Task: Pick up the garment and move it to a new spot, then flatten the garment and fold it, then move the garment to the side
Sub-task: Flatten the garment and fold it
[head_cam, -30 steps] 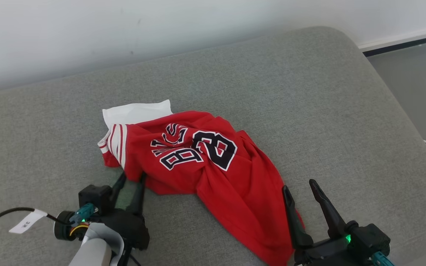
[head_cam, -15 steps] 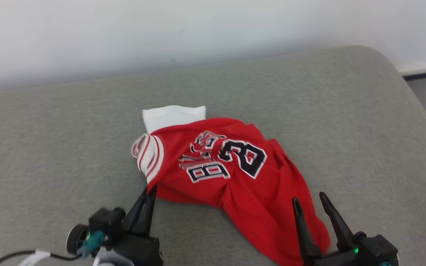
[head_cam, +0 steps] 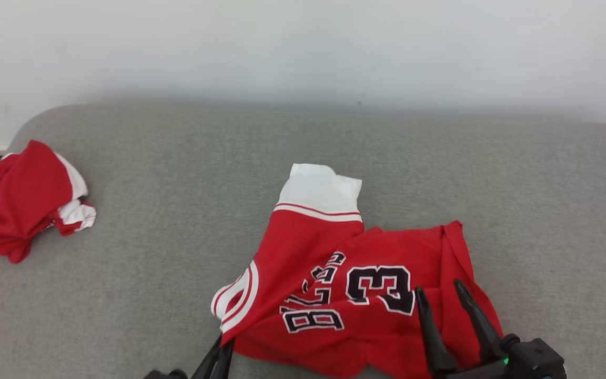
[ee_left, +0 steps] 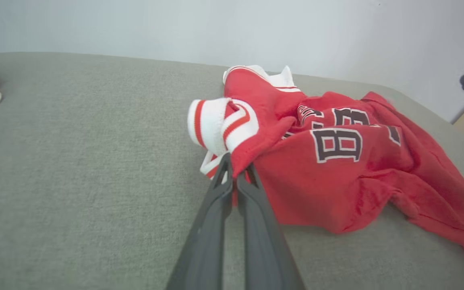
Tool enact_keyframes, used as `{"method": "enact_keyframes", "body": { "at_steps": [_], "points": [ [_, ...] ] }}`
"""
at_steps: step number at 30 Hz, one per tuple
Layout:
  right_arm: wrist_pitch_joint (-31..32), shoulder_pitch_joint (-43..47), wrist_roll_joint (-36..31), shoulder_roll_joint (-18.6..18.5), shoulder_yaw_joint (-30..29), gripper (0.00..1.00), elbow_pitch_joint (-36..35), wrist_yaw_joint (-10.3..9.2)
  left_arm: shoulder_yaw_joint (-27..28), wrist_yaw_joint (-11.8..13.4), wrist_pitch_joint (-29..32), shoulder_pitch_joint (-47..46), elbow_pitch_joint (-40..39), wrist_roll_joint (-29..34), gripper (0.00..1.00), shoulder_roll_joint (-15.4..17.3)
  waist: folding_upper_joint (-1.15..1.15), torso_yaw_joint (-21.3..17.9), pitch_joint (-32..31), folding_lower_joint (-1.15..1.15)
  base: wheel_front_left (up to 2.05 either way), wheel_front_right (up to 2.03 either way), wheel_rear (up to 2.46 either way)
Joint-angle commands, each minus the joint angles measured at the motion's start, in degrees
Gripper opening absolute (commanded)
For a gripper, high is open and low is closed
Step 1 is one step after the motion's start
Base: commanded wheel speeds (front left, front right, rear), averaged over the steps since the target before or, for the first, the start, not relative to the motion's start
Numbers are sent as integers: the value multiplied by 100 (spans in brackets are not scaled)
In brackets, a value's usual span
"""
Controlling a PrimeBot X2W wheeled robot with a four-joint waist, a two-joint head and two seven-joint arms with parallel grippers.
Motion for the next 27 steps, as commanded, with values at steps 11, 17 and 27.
{"method": "enact_keyframes", "body": {
  "at_steps": [11, 17, 27],
  "points": [
    [-7, -225, -17, -5, -73, 100, 53, 8, -52, 29, 62, -147, -180, -18, 0, 42, 0, -234, 245, 1, 0, 0, 0],
    [-6, -342, -42, -2, -37, 100, 86, 8, -163, -111, 94, -1069, 171, 96, 0, 51, 0, -716, 294, 1, 0, 0, 0],
    [-6, -588, 122, 4, -59, 100, 199, 8, -408, -268, 98, -2562, 1426, 1, 0, 114, 0, -1857, 586, 1, 0, 0, 0]
  ]
}}
